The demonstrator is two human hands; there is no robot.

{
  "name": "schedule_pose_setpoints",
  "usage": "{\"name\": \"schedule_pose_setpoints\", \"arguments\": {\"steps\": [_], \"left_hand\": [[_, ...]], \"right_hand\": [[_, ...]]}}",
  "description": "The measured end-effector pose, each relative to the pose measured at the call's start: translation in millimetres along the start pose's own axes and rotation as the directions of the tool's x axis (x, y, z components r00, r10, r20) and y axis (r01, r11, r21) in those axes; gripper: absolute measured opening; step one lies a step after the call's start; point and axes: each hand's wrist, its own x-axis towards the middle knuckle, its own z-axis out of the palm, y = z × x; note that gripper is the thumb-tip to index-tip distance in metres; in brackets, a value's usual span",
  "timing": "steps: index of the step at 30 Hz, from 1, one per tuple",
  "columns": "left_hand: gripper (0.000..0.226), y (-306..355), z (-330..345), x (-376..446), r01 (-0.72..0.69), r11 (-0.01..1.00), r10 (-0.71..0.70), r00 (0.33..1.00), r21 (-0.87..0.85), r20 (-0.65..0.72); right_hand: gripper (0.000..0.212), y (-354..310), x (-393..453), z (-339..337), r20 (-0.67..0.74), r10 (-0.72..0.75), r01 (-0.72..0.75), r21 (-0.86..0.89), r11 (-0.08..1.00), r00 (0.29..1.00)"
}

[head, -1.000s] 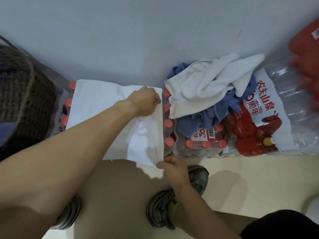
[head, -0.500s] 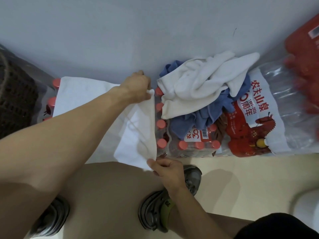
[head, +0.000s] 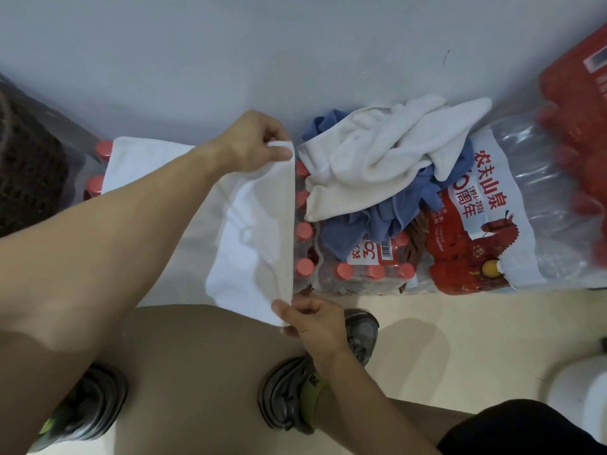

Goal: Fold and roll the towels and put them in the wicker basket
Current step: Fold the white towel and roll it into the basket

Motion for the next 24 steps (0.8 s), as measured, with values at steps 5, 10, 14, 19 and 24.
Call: {"name": "schedule_pose_setpoints", "arguments": {"steps": [5, 10, 14, 19, 24], "left_hand": [[0.015, -6, 27, -6, -0.002, 1.0, -0.002, 0.986, -0.02, -0.166], [0.03, -13, 27, -23, -0.076, 0.989, 0.117, 0.927, 0.126, -0.356], [0.029, -28, 18, -70, 0.055, 0.966, 0.093, 0.838, 0.252, -0.538], [0.04, -31, 26, -131, 0.249, 0.919, -0.021, 0.805, 0.306, -0.592], [0.076, -70, 26, -193, 0.358, 0.765, -0.223, 0.927, 0.536, -0.301]], "right_hand": [[0.027, -11, 9, -7, -0.04, -0.007, 0.008, 0.019, 1.0, 0.999], [0.023, -31, 11, -17, 0.028, 0.193, -0.173, -0.33, 0.928, 0.981], [0.032, -74, 7, -13, -0.011, 0.226, -0.126, -0.857, 0.5, 0.974], [0.024, -125, 25, 30, 0.062, -0.536, 0.367, -0.794, 0.485, 0.842], [0.042, -115, 59, 54, 0.358, -0.583, 0.599, -0.746, 0.29, 0.729]]}}
